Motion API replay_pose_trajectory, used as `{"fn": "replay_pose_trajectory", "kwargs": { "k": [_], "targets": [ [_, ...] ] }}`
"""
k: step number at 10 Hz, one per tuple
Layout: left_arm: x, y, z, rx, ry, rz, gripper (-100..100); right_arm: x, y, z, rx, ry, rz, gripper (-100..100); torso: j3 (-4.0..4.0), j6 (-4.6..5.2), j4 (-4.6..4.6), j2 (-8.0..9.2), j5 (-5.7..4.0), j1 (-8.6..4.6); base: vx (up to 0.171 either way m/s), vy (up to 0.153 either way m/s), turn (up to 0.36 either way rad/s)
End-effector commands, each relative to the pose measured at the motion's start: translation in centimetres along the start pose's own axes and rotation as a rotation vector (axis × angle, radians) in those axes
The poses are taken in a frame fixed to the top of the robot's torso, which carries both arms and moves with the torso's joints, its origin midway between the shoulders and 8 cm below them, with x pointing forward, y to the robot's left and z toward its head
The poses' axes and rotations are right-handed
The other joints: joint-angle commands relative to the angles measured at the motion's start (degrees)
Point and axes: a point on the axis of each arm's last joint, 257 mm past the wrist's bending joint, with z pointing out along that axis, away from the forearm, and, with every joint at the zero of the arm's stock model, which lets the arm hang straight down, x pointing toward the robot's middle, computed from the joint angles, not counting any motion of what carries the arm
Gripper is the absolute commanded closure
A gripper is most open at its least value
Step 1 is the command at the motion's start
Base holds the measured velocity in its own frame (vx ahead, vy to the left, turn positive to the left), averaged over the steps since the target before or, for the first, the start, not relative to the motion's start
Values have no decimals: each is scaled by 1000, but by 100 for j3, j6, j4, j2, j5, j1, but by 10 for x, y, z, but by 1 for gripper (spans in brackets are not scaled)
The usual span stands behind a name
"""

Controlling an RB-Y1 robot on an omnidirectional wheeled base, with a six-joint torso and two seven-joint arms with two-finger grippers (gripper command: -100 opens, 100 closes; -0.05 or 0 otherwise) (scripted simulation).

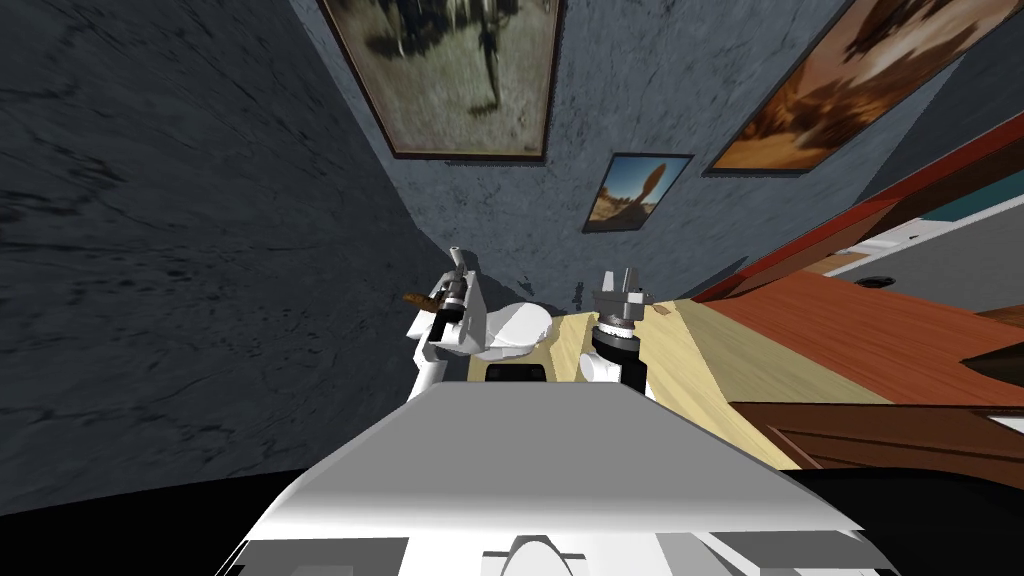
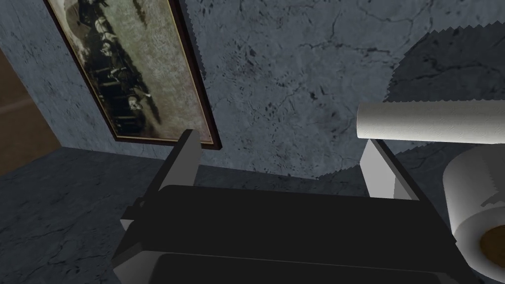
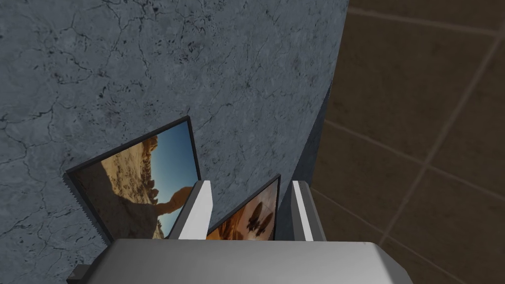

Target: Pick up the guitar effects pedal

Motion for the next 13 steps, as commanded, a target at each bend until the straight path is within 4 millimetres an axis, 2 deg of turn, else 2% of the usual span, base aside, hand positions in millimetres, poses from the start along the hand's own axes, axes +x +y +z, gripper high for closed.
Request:
{"fn": "replay_pose_trajectory", "kwargs": {
  "k": [1,2,7,9,10,13],
  "targets": [
    [5,18,12,-48,23,11,-100,0,0,0,0,0,0,0,0,0,0,0,0,0,-6,-67,-28],
    [7,24,14,-73,30,10,-100,0,0,0,0,0,0,0,-1,1,0,-1,0,-2,-8,-55,-13],
    [17,70,47,-213,82,38,-100,0,0,0,0,0,0,0,0,-1,0,1,1,4,-12,-58,-18],
    [22,82,50,-256,95,38,-100,0,0,0,0,0,0,0,1,-1,0,2,1,6,-9,-34,-3],
    [23,91,60,-290,107,46,-100,0,0,0,0,0,0,0,1,-1,0,2,3,15,-14,-34,-22],
    [30,114,73,-377,133,54,-100,0,0,0,0,0,0,0,1,-1,1,2,2,8,-10,-39,-13]
  ]
}}
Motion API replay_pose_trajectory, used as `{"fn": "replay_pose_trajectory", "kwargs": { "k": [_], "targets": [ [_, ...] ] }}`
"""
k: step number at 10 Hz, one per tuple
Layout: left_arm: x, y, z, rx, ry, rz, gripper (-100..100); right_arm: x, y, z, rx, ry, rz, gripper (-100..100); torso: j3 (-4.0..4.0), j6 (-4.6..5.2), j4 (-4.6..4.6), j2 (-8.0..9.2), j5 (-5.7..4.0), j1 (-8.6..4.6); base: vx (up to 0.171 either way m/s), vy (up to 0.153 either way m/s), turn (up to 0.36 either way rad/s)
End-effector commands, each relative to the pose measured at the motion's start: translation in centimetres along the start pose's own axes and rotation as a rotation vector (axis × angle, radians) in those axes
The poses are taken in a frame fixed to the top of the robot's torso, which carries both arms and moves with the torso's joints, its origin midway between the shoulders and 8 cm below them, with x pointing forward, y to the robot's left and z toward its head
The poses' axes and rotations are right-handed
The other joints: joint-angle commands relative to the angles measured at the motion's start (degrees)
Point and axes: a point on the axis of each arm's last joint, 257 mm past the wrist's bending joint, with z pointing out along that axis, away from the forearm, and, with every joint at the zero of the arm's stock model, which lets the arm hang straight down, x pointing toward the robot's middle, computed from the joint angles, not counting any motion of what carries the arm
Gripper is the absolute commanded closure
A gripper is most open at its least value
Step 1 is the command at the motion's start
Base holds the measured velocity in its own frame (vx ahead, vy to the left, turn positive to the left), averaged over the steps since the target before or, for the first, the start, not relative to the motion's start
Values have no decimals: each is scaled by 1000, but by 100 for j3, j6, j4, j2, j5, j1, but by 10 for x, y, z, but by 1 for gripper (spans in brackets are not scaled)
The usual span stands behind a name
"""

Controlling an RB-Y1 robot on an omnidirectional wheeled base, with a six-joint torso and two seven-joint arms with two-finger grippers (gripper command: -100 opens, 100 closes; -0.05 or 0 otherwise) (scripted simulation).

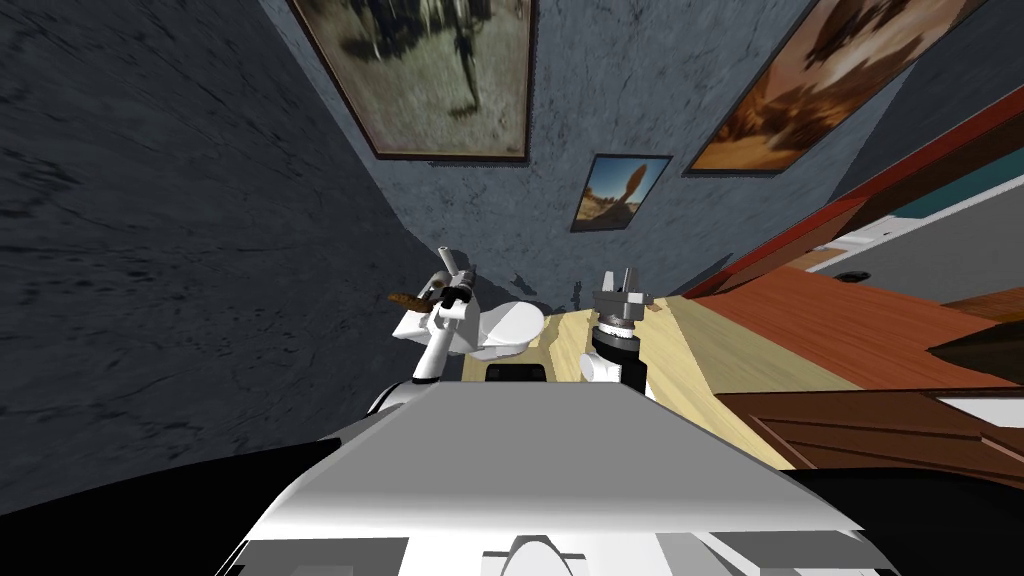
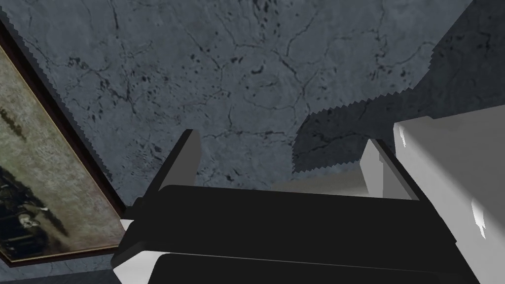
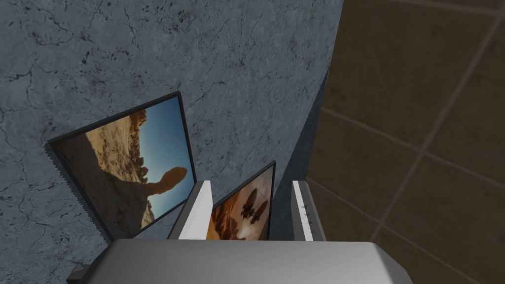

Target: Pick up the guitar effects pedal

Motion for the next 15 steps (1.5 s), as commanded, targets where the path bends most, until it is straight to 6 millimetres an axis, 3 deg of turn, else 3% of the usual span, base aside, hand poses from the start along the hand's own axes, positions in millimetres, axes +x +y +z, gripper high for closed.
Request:
{"fn": "replay_pose_trajectory", "kwargs": {
  "k": [1,7,15],
  "targets": [
    [1,9,13,-49,13,7,-100,0,0,0,0,0,0,0,0,0,0,0,0,0,-10,-40,-18],
    [11,40,45,-225,63,15,-100,0,0,0,0,0,0,0,2,-1,0,3,1,5,-10,-22,-8],
    [21,68,65,-435,120,18,-100,0,0,0,0,0,0,0,1,-3,0,2,4,14,-8,-2,-3]
  ]
}}
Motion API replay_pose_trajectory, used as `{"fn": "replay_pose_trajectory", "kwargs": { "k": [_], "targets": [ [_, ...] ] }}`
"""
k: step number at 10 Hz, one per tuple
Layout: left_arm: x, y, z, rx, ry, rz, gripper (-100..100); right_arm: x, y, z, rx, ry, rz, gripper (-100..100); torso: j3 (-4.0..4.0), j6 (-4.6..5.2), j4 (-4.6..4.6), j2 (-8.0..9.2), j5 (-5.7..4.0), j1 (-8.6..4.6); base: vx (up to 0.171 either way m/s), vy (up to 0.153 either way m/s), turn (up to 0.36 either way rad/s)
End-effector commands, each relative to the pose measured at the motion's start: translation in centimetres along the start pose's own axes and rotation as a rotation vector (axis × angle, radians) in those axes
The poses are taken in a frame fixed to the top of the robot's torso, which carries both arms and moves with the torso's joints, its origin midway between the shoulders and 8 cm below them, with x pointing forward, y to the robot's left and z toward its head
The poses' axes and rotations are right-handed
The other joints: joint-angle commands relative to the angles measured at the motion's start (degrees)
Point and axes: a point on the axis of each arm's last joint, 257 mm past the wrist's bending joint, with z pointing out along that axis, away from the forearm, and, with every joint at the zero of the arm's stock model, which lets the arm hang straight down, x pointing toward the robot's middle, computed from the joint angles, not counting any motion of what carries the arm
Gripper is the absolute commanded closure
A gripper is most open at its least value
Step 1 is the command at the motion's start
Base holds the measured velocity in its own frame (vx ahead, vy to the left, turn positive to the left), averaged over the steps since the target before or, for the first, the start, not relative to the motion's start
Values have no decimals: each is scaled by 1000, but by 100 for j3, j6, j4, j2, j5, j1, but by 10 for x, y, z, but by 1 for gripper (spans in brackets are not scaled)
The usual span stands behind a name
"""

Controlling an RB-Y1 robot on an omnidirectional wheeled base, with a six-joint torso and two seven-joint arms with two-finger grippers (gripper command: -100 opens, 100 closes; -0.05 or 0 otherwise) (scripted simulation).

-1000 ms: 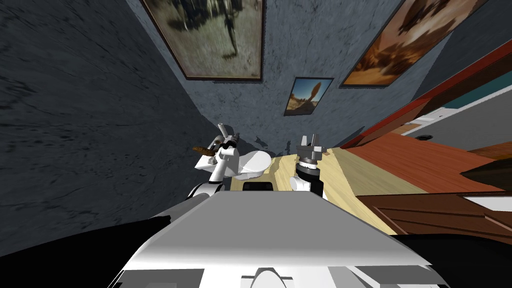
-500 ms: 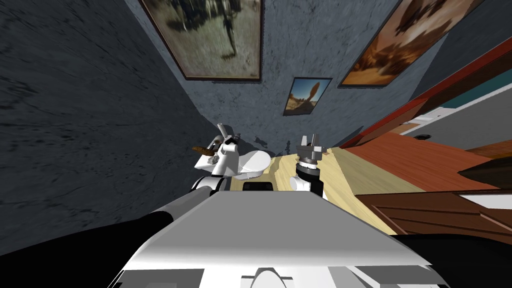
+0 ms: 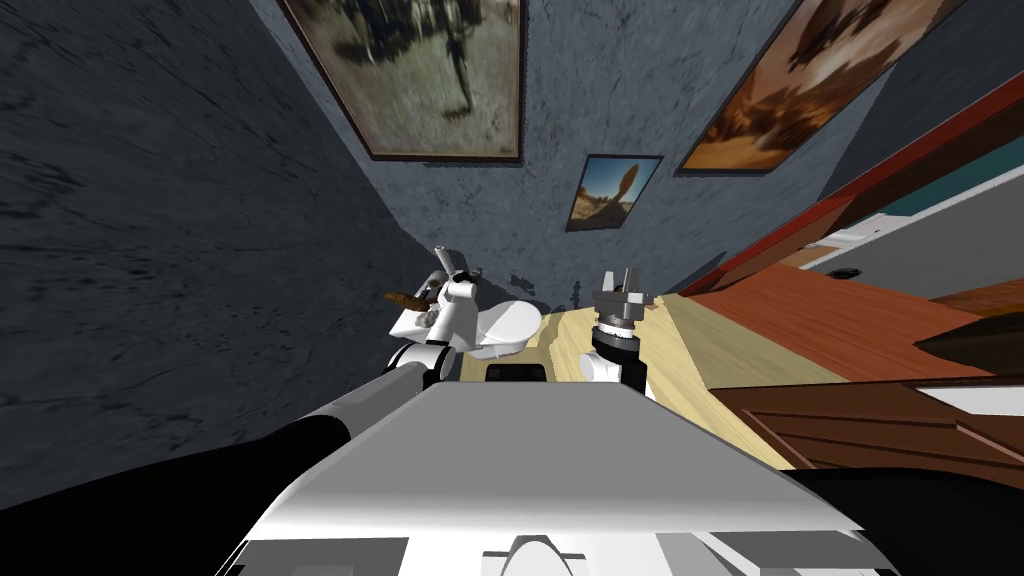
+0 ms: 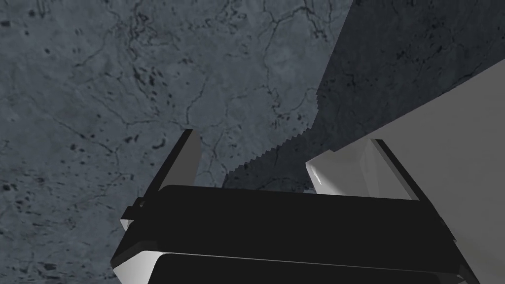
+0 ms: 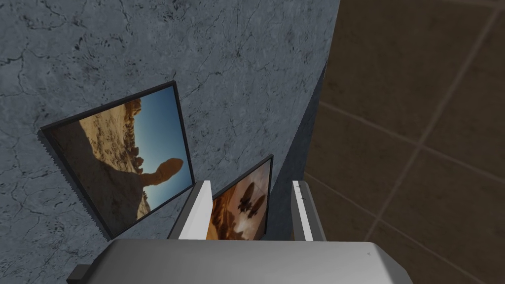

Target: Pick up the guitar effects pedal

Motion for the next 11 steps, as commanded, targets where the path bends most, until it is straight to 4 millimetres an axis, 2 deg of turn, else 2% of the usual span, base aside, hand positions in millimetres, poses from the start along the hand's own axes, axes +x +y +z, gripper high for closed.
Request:
{"fn": "replay_pose_trajectory", "kwargs": {
  "k": [1,2,4,5,7,8,9,10,11],
  "targets": [
    [2,5,6,-53,16,1,-100,0,0,0,0,0,0,0,0,0,0,0,0,0,-13,5,-5],
    [2,2,9,-79,22,-1,-100,0,0,0,0,0,0,0,0,0,0,0,0,1,-17,12,-1],
    [7,13,11,-136,40,1,-100,0,0,0,0,0,0,0,1,-1,0,1,1,4,-11,10,-1],
    [8,8,15,-165,50,0,-100,0,0,0,0,0,0,0,0,-1,-1,0,1,2,-11,14,4],
    [11,18,15,-210,63,1,-100,0,0,0,0,0,0,0,0,-1,-1,0,2,6,-10,14,-2],
    [13,15,16,-246,74,-1,-100,0,0,0,0,0,0,0,0,-2,0,0,2,4,-13,18,8],
    [16,22,16,-280,84,0,-100,0,0,0,0,0,0,0,1,-1,0,1,1,6,-14,23,-2],
    [17,17,16,-303,92,-2,-100,0,0,0,0,0,0,0,1,-2,0,2,2,7,-24,27,6],
    [20,22,15,-339,103,0,-100,0,0,0,0,0,0,0,2,-1,1,4,2,9,-24,31,1]
  ]
}}
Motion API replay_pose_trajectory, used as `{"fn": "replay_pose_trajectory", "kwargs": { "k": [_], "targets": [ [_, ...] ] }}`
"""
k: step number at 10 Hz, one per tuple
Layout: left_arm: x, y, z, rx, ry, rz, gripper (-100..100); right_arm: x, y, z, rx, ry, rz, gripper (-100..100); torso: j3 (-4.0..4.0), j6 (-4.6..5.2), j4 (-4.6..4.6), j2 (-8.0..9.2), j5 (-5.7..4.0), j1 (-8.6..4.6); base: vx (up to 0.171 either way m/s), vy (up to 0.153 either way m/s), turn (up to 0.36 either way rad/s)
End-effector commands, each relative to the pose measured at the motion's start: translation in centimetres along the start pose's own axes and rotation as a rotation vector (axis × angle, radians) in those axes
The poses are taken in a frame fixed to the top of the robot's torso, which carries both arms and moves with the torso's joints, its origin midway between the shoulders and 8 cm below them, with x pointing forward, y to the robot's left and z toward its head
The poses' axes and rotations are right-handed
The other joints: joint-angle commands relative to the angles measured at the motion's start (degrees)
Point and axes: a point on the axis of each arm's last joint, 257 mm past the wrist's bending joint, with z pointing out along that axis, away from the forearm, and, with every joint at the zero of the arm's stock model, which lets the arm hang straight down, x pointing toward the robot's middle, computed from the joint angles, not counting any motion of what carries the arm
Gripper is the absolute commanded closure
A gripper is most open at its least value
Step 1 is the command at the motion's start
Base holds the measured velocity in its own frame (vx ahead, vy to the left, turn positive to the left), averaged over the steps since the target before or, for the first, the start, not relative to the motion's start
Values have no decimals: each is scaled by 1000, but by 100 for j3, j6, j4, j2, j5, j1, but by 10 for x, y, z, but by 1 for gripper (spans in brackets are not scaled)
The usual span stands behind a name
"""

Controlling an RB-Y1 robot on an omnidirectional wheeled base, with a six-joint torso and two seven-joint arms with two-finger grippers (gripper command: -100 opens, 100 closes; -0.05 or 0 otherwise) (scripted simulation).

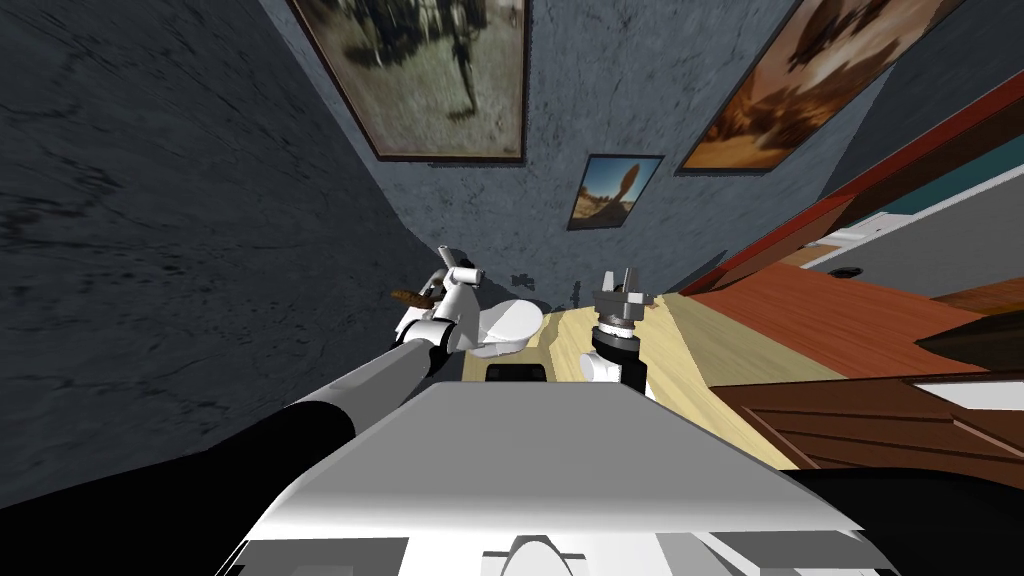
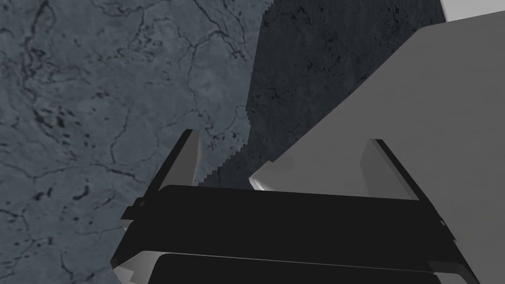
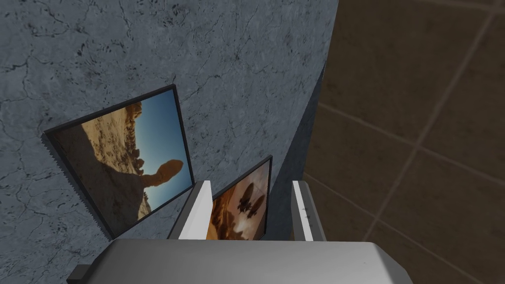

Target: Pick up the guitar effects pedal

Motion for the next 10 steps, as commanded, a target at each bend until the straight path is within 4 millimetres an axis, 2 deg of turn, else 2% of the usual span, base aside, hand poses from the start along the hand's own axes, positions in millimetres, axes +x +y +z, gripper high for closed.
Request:
{"fn": "replay_pose_trajectory", "kwargs": {
  "k": [1,2,3,4,5,7,8,9,10],
  "targets": [
    [3,9,3,-42,12,0,-100,0,0,0,0,0,0,0,0,0,0,0,0,0,-11,22,-2],
    [6,4,0,-76,24,0,-100,0,0,0,0,0,0,0,-2,0,-1,-3,0,-2,-17,32,10],
    [9,13,1,-111,33,0,-100,0,0,0,0,0,0,0,-1,0,0,-2,0,0,-14,34,0],
    [11,7,-1,-135,42,0,-100,0,0,0,0,0,0,0,-2,-1,-1,-3,1,2,-17,52,11],
    [14,17,-1,-174,53,1,-100,0,0,0,0,0,0,0,-1,0,0,-2,1,7,-17,44,0],
    [19,17,-6,-225,69,2,-100,0,0,0,0,0,0,0,-3,-1,-1,-4,0,-2,-10,25,7],
    [21,24,-7,-251,76,2,-100,0,0,0,0,0,0,0,-2,-1,-1,-3,0,1,-15,38,1],
    [23,19,-12,-278,84,2,-100,0,0,0,0,0,0,0,-2,-1,-1,-2,1,3,-16,48,13],
    [26,29,-13,-316,95,3,-100,0,0,0,0,0,0,0,-1,-1,0,-2,1,6,-14,52,1]
  ]
}}
